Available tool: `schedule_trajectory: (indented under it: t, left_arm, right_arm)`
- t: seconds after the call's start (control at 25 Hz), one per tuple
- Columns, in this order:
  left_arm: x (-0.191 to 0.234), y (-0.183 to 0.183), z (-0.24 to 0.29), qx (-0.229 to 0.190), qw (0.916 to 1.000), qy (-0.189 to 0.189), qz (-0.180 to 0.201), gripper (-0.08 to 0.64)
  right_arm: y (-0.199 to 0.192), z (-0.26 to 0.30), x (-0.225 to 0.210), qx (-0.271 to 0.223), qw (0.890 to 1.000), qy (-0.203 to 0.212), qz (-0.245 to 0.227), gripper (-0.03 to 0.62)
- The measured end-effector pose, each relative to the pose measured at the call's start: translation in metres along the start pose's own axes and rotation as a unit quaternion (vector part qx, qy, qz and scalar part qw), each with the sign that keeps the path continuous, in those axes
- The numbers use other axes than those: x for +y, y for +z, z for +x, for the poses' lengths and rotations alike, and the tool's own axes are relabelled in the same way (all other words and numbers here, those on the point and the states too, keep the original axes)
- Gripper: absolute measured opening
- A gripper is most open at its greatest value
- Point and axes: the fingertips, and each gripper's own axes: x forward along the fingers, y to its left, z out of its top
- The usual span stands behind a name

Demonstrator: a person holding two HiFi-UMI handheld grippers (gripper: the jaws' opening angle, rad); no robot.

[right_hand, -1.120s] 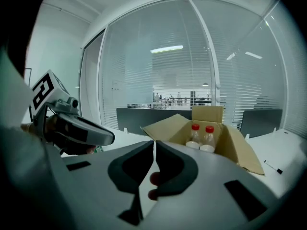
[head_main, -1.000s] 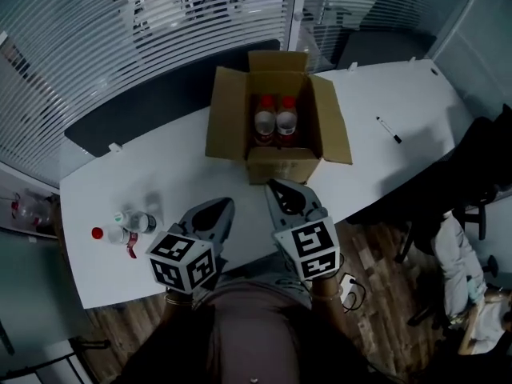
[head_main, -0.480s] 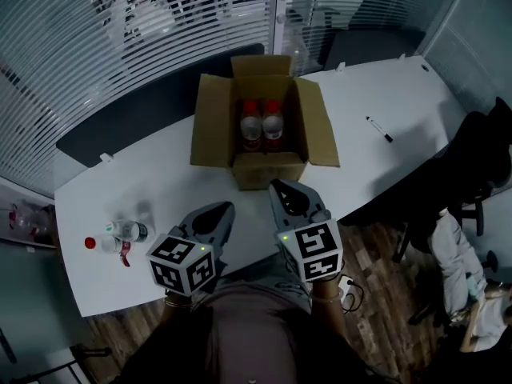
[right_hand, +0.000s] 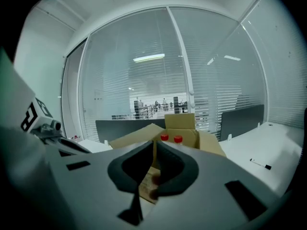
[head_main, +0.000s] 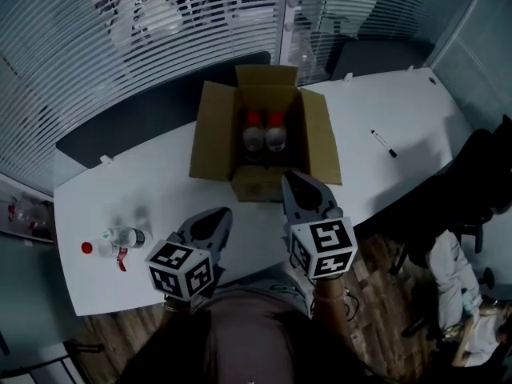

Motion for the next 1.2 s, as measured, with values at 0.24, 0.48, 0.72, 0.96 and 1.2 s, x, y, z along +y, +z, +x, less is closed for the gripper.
schedule_trajectory:
  t: [0.24,0.48,0.72,0.96,1.2]
  left_arm:
    - [0.015,0.007,0.002,-0.002,0.9997,0.019,-0.013,0.006]
    - [0.030,0.011,0.005,0.006,0.9990,0.037,-0.025,0.006]
    - [0.044,0.013,0.004,-0.002,0.9967,0.062,-0.052,0.006]
    - [0.062,0.010,0.001,-0.010,0.9931,0.090,-0.075,0.006]
    - [0.079,0.010,-0.001,-0.016,0.9887,0.115,-0.094,0.005]
  right_arm:
    - [0.018,0.020,-0.018,-0.002,1.000,0.000,-0.006,0.037]
    - [0.026,0.043,-0.032,0.007,1.000,-0.003,-0.007,0.038]
    - [0.031,0.069,-0.042,0.030,0.999,0.011,-0.010,0.057]
    - [0.029,0.102,-0.048,0.058,0.997,0.024,-0.034,0.100]
    - [0.021,0.138,-0.055,0.099,0.994,0.025,-0.049,0.135]
